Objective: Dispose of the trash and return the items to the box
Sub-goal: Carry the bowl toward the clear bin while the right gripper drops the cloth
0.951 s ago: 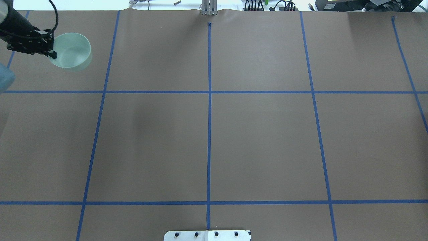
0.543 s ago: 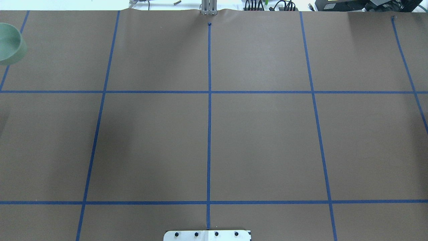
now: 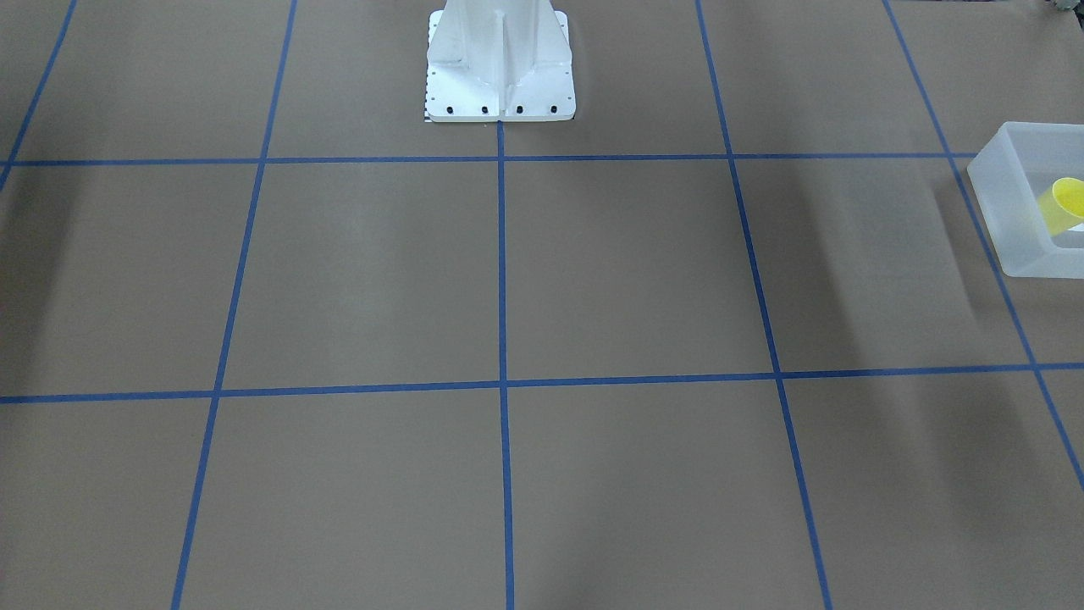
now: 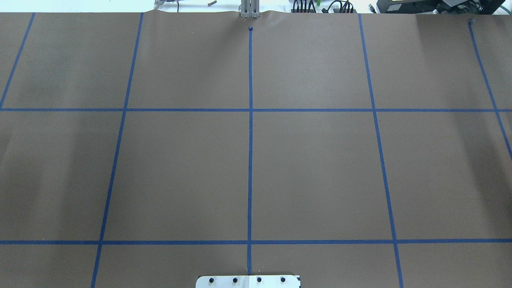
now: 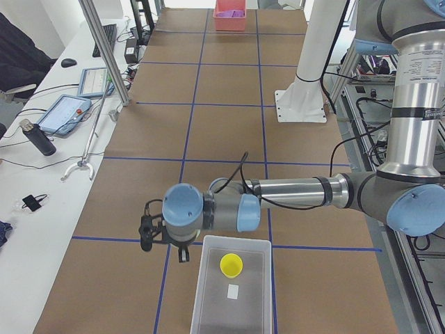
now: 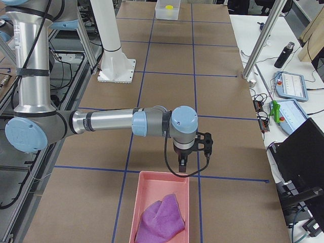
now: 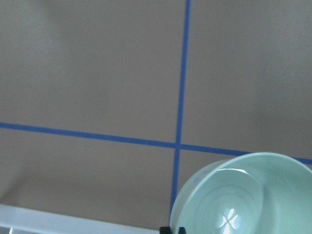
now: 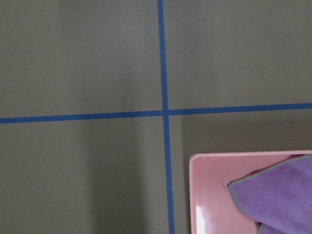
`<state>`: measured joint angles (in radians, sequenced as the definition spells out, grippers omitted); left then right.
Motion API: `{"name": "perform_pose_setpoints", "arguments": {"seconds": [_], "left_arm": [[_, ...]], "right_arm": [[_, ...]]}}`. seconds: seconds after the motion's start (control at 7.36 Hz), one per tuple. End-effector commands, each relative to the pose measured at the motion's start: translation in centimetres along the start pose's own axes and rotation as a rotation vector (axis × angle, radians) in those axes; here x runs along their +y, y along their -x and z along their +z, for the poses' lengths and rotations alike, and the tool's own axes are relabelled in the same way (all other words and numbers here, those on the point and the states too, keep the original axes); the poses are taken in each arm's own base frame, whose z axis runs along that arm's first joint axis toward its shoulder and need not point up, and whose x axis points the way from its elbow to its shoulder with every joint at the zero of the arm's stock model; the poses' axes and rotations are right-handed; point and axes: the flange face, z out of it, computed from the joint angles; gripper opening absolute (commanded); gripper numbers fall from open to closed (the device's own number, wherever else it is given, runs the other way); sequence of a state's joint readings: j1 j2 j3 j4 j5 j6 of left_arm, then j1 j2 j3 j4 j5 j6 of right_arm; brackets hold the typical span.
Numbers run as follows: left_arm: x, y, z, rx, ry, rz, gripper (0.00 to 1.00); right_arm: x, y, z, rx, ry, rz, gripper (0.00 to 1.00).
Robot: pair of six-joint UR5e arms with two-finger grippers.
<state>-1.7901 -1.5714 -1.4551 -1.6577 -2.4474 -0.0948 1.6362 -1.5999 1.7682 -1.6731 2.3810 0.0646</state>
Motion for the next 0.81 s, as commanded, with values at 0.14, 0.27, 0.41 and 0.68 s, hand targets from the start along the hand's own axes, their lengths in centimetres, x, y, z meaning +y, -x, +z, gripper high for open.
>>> {"name": "perform_pose_setpoints", "arguments": {"seconds": [0.14,0.27,0.41,0.68], "left_arm": [[2.8,9.2,4.0,0.013,0.074,-0.200,0.00],[3.3,10.7,5.2,0.008,0.082,-0.208,0.00],[4.4,12.1,6.4,0.005,0.082,-0.205,0.00],[7.3,14.7,7.6,-0.113,0.083,-0.200,0.00]], "right_arm": [[-0.1,3.8,-0.3,-0.014,-0.003,0.013,1.00],[0.1,4.0,-0.4,-0.014,-0.004,0.010,1.00],[0.3,4.0,-0.3,-0.014,-0.002,0.010,1.00],[0.3,4.1,-0.2,-0.014,0.001,0.007,1.00]]}}
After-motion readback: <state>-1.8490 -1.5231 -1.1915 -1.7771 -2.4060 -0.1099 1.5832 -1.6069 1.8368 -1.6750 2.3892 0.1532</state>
